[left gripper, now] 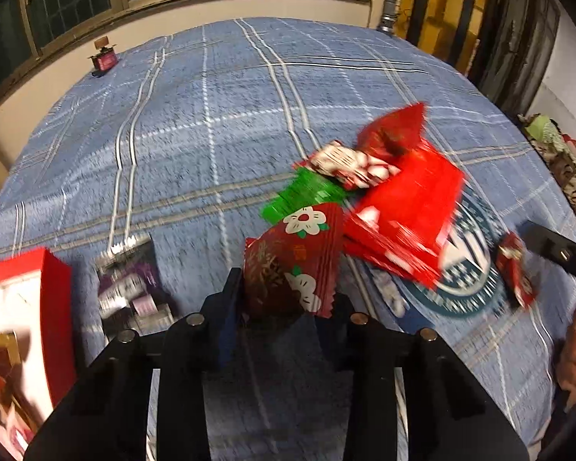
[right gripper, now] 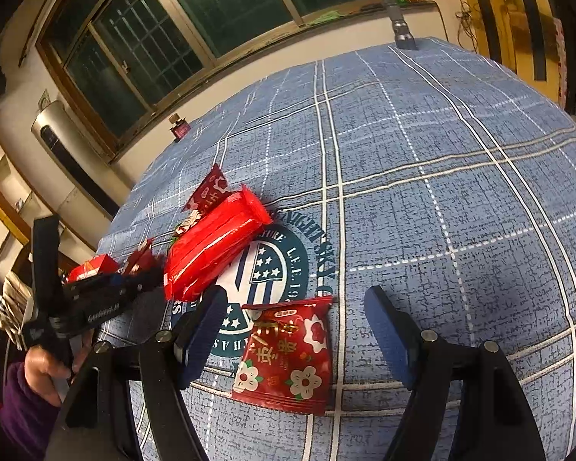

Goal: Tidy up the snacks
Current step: 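Grasp a second red floral packet with the left tool while the right holds its packet, then carry both red floral packets over the tray and open both tools to drop them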

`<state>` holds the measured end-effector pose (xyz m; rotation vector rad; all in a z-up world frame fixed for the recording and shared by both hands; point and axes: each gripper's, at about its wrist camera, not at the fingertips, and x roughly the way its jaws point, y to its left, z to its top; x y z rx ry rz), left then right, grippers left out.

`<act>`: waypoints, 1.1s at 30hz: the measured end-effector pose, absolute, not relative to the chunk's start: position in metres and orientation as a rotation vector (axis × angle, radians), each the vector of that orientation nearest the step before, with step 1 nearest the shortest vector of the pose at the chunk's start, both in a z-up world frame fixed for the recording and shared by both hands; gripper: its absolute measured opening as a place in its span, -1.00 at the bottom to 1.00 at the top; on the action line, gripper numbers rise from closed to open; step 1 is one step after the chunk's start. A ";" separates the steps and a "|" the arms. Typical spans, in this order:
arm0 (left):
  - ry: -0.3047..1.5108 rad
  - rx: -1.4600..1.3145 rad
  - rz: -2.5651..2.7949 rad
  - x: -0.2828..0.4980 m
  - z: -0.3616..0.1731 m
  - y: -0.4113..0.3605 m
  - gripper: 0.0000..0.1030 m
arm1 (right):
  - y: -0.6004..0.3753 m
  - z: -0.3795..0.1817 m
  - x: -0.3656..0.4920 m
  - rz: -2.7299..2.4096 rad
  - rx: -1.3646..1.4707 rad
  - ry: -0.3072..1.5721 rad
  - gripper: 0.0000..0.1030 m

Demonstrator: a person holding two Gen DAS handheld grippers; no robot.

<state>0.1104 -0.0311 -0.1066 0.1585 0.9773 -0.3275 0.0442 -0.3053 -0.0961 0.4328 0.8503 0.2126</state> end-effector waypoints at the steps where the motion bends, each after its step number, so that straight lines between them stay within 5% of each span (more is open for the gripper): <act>1: 0.979 0.155 -0.332 0.103 -0.106 -0.030 -0.38 | -0.306 -0.097 0.044 0.209 0.438 0.849 0.47; 12: 0.991 0.132 -0.391 0.001 -0.106 -0.026 -0.38 | -0.309 -0.104 0.041 0.241 0.486 0.890 0.49; 21: 0.982 0.074 -0.387 -0.009 -0.105 -0.019 -0.38 | -0.263 -0.106 0.039 0.126 0.238 0.935 0.50; 23: 0.978 0.073 -0.389 -0.004 -0.106 -0.017 -0.38 | -0.257 -0.107 0.040 0.093 0.193 0.945 0.44; 26: 0.974 0.070 -0.392 -0.004 -0.107 -0.015 -0.37 | -0.250 -0.107 0.040 0.001 0.098 0.949 -0.08; 33: 0.974 0.025 -0.408 -0.004 -0.107 -0.010 -0.38 | -0.244 -0.108 0.029 -0.009 0.071 0.946 -0.21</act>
